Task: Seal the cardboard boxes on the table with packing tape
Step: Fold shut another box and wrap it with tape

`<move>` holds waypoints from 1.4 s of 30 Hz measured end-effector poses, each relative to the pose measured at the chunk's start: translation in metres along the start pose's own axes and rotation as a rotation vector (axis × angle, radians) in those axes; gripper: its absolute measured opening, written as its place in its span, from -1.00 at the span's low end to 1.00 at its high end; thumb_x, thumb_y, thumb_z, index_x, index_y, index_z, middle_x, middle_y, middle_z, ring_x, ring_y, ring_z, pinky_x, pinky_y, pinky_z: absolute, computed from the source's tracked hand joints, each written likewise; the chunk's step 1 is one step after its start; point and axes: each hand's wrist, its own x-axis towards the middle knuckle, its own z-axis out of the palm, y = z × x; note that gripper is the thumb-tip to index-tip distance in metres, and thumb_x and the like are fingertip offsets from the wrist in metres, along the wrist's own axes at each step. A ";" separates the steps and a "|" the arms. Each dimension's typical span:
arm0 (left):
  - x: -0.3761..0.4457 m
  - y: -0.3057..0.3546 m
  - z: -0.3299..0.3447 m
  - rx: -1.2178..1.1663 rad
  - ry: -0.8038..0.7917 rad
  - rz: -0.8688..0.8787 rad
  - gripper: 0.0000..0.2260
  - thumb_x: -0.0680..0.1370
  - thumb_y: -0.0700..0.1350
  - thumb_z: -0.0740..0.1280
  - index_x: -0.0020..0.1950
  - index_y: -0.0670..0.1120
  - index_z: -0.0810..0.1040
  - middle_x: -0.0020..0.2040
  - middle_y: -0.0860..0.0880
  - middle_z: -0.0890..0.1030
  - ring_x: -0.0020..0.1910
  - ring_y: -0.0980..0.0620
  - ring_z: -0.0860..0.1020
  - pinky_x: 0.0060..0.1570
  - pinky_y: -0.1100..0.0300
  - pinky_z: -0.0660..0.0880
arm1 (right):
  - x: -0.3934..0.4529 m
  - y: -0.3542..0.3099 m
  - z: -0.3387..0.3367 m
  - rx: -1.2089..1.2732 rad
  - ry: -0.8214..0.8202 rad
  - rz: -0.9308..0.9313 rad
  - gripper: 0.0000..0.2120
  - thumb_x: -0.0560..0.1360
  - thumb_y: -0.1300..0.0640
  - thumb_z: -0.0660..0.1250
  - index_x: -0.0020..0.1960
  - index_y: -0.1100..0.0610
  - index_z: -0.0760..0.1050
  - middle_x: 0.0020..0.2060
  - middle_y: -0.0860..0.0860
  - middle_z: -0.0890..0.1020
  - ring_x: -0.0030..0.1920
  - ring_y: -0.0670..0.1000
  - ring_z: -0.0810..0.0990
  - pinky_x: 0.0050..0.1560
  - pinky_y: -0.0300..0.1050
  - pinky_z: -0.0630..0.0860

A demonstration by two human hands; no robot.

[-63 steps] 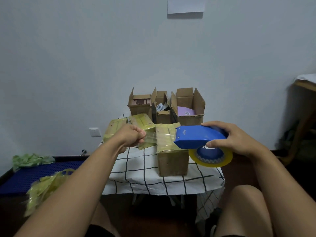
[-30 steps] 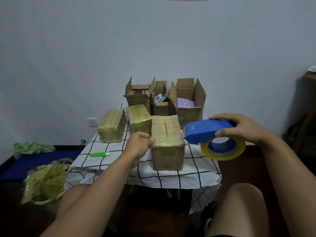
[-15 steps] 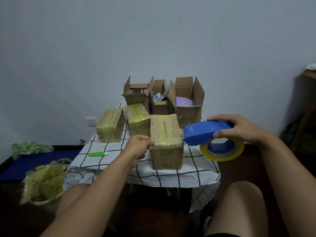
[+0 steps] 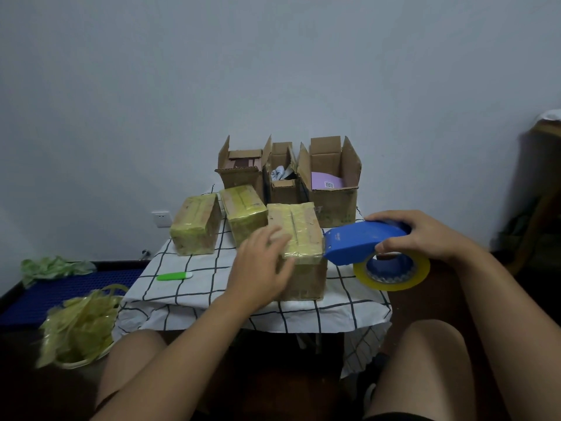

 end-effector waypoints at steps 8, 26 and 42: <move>0.006 -0.011 0.013 0.149 -0.094 0.313 -0.56 0.39 -0.14 0.56 0.25 -0.10 0.61 0.17 -0.09 0.64 0.04 -0.13 0.62 -0.07 0.05 0.56 | -0.010 -0.004 -0.004 0.035 0.016 -0.039 -0.53 0.30 -0.02 0.47 0.21 -0.16 0.54 0.12 -0.09 0.59 -0.04 -0.20 0.62 -0.17 -0.37 0.55; -0.006 -0.019 0.024 0.250 -0.060 0.307 -0.26 0.23 -0.25 0.58 0.39 -0.08 0.47 0.28 -0.11 0.56 0.18 -0.16 0.52 0.03 -0.05 0.56 | -0.022 0.013 0.033 0.044 0.088 0.011 -0.47 0.34 -0.09 0.49 0.30 -0.21 0.50 0.18 -0.16 0.56 0.10 -0.16 0.58 0.02 -0.29 0.55; 0.003 -0.010 0.035 0.189 0.009 0.247 -0.63 0.42 -0.08 0.52 0.22 -0.01 0.59 0.16 -0.15 0.62 0.05 -0.18 0.60 0.10 -0.05 0.49 | -0.041 0.034 0.032 0.066 0.122 0.036 -0.50 0.32 -0.08 0.50 0.23 -0.26 0.48 0.13 -0.23 0.54 0.06 -0.20 0.57 -0.07 -0.32 0.56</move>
